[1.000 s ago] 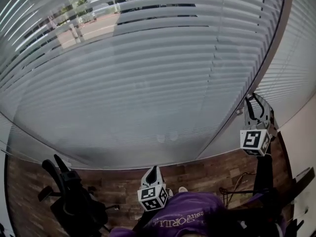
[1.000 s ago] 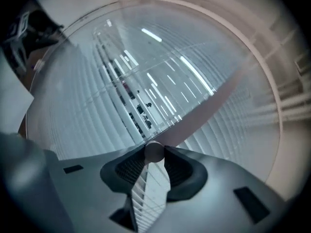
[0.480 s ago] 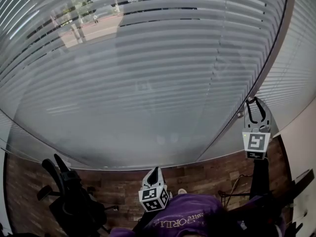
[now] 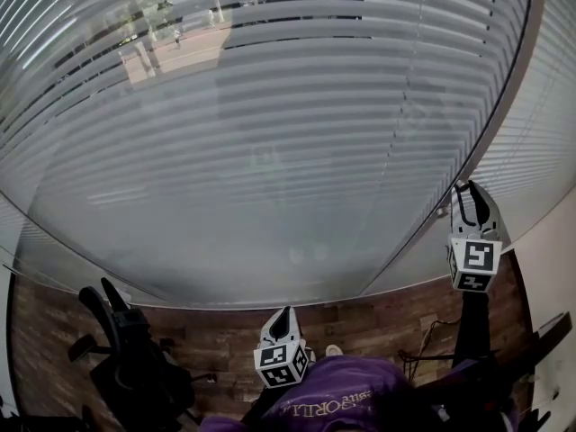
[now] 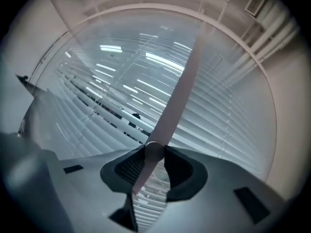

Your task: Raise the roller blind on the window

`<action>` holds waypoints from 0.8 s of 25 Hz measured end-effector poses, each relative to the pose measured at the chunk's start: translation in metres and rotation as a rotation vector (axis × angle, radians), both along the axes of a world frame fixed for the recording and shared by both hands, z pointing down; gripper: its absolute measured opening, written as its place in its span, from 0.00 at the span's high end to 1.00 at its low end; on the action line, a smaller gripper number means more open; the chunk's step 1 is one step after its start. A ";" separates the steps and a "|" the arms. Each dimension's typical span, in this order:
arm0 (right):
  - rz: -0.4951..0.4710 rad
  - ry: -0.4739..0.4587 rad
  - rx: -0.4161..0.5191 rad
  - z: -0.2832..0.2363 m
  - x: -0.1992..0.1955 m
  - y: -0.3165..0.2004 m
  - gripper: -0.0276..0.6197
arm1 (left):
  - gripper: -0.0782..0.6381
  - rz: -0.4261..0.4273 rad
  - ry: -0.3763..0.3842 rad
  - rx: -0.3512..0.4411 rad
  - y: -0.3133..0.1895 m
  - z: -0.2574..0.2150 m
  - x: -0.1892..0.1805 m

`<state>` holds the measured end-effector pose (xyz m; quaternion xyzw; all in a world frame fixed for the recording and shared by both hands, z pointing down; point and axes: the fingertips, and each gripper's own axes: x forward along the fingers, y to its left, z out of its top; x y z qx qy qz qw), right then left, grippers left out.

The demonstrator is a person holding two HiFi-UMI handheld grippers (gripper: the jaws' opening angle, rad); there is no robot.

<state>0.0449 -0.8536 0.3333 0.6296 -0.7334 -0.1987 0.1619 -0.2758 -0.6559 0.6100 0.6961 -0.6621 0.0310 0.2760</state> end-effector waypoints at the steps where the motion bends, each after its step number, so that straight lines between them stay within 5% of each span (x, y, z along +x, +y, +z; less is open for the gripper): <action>1: 0.010 0.056 0.005 -0.002 -0.002 0.001 0.77 | 0.89 0.002 -0.001 0.001 0.000 0.000 0.000; 8: 0.080 0.543 0.061 0.015 0.001 -0.003 0.77 | 0.89 0.016 -0.011 0.009 -0.002 0.001 0.000; 11: 0.102 0.632 0.071 0.024 -0.002 0.000 0.77 | 0.89 0.020 -0.012 0.011 -0.002 0.009 -0.004; 16: 0.103 0.527 0.082 0.030 0.003 -0.003 0.77 | 0.89 0.021 -0.015 0.010 -0.004 0.012 -0.004; 20: 0.021 0.172 0.052 0.015 0.001 -0.001 0.77 | 0.89 0.019 -0.012 0.010 -0.004 0.005 -0.002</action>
